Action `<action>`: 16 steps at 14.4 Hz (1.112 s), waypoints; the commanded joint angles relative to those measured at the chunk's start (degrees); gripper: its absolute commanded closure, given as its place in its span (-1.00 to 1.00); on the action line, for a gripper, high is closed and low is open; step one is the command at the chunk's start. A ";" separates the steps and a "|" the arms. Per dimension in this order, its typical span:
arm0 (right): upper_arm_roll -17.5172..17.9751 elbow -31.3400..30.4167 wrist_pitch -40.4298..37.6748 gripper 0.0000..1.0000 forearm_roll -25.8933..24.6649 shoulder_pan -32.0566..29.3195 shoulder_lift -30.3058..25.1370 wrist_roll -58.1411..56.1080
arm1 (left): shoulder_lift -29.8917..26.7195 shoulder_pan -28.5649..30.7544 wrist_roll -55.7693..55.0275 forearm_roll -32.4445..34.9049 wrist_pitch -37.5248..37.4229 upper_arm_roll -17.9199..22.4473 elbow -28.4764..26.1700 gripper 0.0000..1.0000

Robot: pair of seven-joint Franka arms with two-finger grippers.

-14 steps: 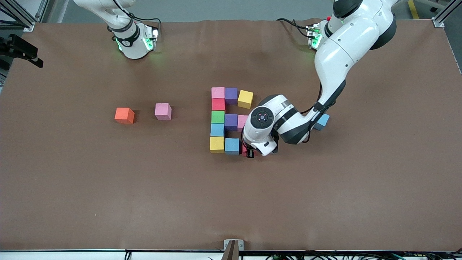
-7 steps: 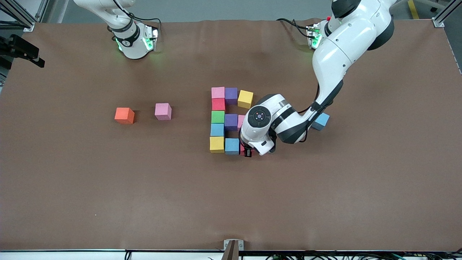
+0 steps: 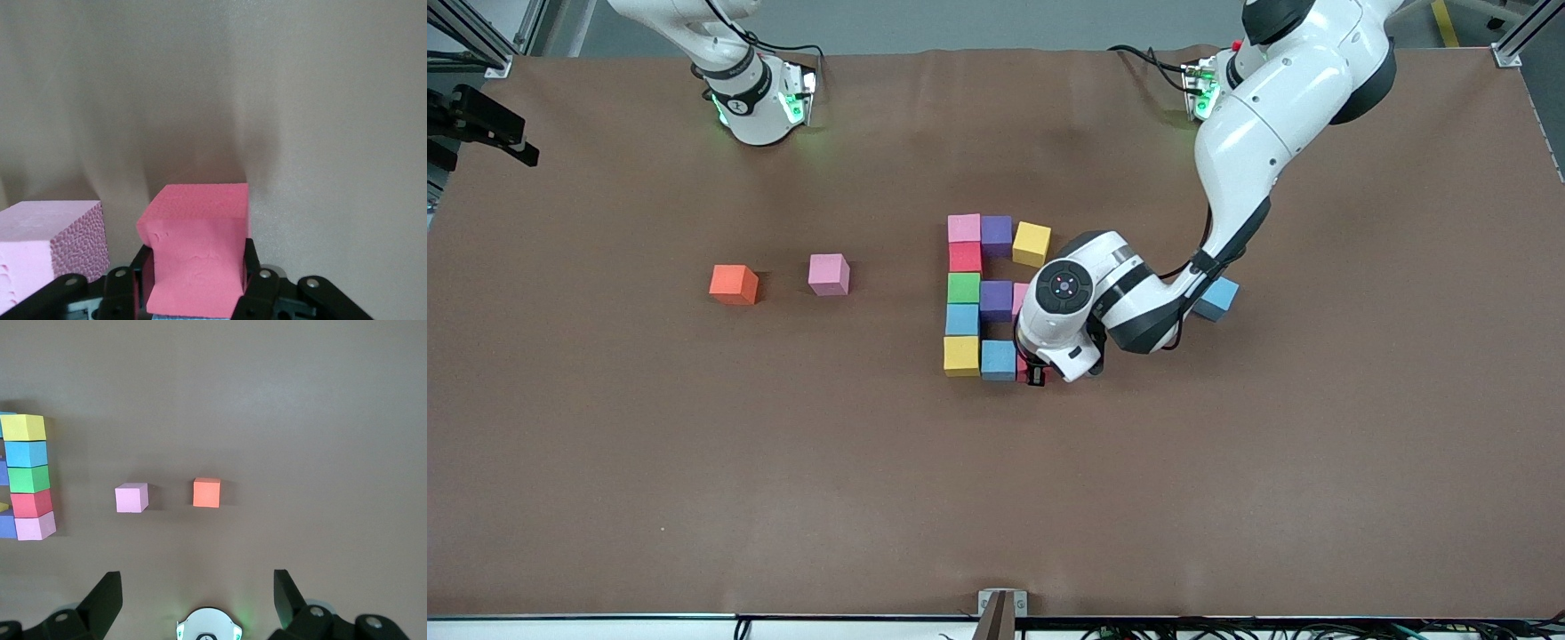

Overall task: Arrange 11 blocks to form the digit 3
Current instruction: 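Release the red cube beside the blue cube with the left gripper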

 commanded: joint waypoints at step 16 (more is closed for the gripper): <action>0.68 -1.14 0.27 -1.00 0.27 -0.63 -1.49 0.01 | 1.37 -1.33 0.52 -1.76 0.14 0.48 3.16 -1.00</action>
